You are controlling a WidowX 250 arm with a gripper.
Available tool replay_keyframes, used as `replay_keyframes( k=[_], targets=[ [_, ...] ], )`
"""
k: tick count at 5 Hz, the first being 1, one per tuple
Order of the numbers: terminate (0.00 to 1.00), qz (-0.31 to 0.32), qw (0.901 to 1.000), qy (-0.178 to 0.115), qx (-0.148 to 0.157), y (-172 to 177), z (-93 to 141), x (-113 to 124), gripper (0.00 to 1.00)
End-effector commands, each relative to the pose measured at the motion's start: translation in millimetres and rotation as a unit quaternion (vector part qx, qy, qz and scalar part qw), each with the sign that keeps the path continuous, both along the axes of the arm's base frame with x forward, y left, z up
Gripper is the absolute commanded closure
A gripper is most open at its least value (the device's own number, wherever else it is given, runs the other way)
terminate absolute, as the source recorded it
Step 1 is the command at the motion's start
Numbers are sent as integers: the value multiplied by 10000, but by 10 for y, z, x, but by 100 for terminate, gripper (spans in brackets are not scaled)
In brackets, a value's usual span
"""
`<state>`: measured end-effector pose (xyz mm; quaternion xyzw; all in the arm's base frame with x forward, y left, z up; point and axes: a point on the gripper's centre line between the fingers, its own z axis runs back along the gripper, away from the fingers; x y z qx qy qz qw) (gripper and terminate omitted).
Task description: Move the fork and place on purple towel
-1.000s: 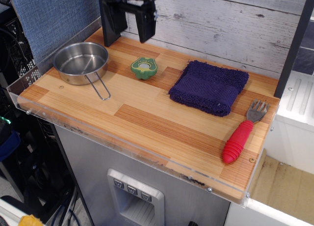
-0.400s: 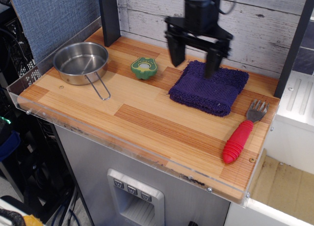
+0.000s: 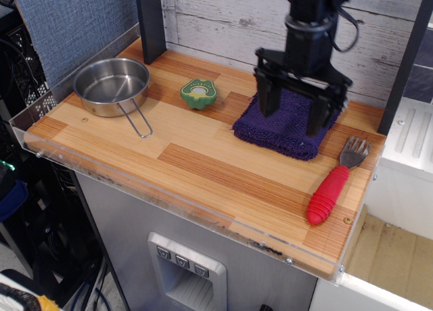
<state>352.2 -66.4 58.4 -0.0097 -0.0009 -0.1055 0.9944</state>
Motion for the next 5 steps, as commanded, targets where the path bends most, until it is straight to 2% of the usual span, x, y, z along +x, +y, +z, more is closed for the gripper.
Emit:
replay_keyframes(
  k=[1, 2, 5],
  targets=[
    [0, -432, 9990, -55, 123, -294, -61, -93, 0],
    [0, -640, 9973, -31, 365, -450, -140, -233, 0],
    [0, -802, 9949, 359, 497, -540, -451, -349, 0]
  ],
)
